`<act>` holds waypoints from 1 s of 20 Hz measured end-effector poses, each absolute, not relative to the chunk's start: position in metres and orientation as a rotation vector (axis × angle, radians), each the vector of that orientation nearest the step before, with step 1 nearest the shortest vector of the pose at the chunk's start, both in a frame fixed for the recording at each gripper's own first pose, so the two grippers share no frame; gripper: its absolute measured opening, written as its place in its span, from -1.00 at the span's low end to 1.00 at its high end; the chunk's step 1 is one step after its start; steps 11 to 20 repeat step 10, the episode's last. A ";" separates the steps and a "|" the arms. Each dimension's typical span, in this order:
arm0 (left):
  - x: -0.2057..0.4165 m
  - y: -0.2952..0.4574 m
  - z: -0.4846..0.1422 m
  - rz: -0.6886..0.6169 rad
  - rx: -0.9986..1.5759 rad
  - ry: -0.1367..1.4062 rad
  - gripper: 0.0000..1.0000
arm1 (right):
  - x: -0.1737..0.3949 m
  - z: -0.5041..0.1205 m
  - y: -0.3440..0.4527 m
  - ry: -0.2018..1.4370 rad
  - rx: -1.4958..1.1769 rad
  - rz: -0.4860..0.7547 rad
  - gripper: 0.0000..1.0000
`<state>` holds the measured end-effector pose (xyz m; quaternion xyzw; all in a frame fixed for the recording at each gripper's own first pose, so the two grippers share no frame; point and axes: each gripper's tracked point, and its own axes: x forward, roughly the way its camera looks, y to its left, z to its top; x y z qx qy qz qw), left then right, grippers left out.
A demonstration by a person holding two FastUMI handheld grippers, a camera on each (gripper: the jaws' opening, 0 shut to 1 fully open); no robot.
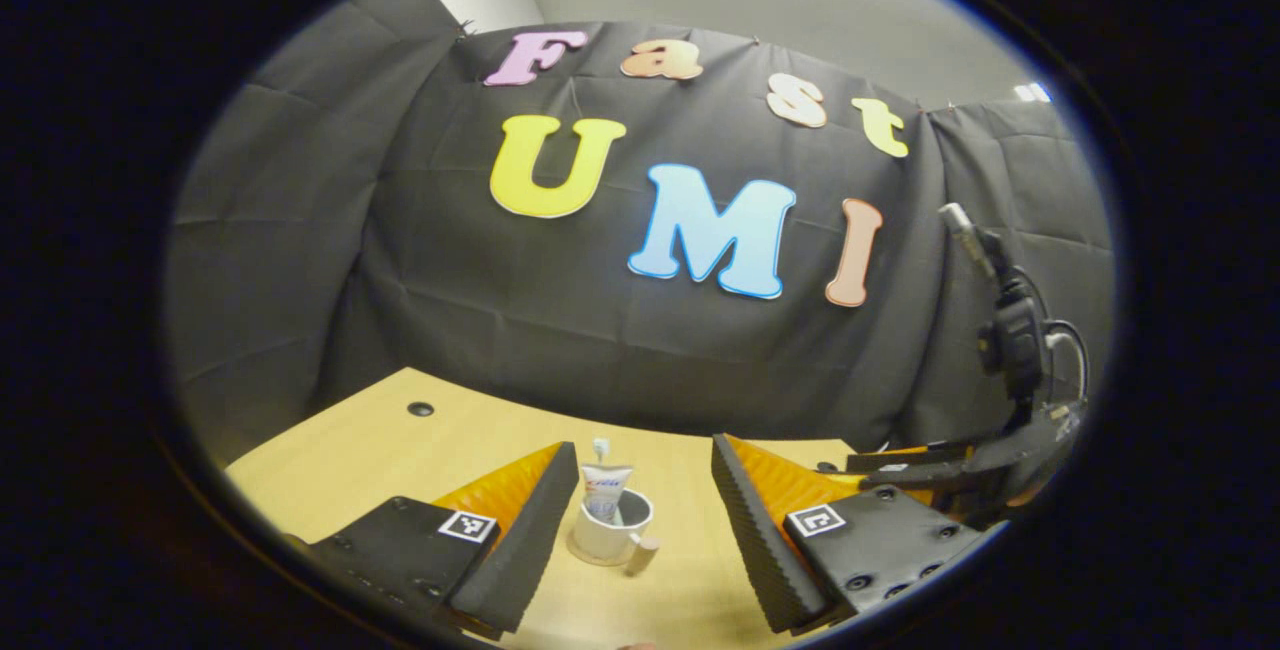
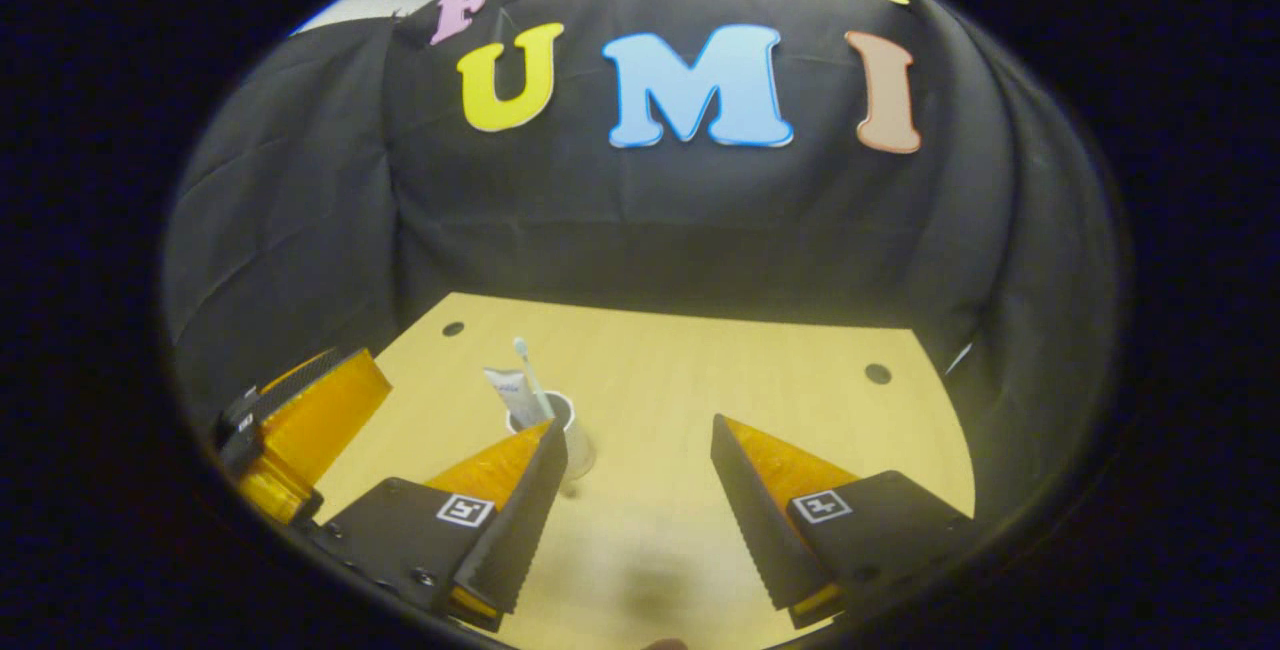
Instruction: Put the toothbrush and toothpaste on the desktop into the cup, then pick up the cup and place it on the coaster on the desktop.
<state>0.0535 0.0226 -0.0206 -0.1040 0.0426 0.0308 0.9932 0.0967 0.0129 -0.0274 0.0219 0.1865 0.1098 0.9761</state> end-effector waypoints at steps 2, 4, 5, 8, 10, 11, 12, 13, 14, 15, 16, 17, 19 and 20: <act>0.056 0.009 -0.012 0.053 -0.193 0.066 0.79 | 0.084 -0.008 -0.009 0.261 0.038 0.184 0.88; 0.058 -0.005 -0.004 0.039 -0.198 0.049 0.77 | 0.069 0.014 -0.021 0.151 0.023 0.150 0.84; 0.057 -0.011 -0.002 0.033 -0.205 0.043 0.83 | 0.065 0.023 -0.026 0.099 0.010 0.130 0.88; 0.052 -0.021 0.001 0.028 -0.202 0.028 0.83 | 0.050 0.036 -0.036 0.010 -0.035 0.057 0.92; 0.048 -0.025 0.007 0.017 -0.182 0.016 0.83 | 0.046 0.033 -0.031 -0.017 -0.038 0.032 0.92; 0.048 -0.025 0.007 0.017 -0.182 0.016 0.83 | 0.046 0.033 -0.031 -0.017 -0.038 0.032 0.92; 0.048 -0.025 0.007 0.017 -0.182 0.016 0.83 | 0.046 0.033 -0.031 -0.017 -0.038 0.032 0.92; 0.048 -0.025 0.007 0.017 -0.182 0.016 0.83 | 0.046 0.033 -0.031 -0.017 -0.038 0.032 0.92; 0.048 -0.025 0.007 0.017 -0.182 0.016 0.83 | 0.046 0.033 -0.031 -0.017 -0.038 0.032 0.92; 0.048 -0.025 0.007 0.017 -0.182 0.016 0.83 | 0.046 0.033 -0.031 -0.017 -0.038 0.032 0.92; 0.048 -0.025 0.007 0.017 -0.182 0.016 0.83 | 0.046 0.033 -0.031 -0.017 -0.038 0.032 0.92; 0.048 -0.025 0.007 0.017 -0.182 0.016 0.83 | 0.046 0.033 -0.031 -0.017 -0.038 0.032 0.92; 0.048 -0.025 0.007 0.017 -0.182 0.016 0.83 | 0.046 0.033 -0.031 -0.017 -0.038 0.032 0.92; 0.048 -0.025 0.007 0.017 -0.182 0.016 0.83 | 0.046 0.033 -0.031 -0.017 -0.038 0.032 0.92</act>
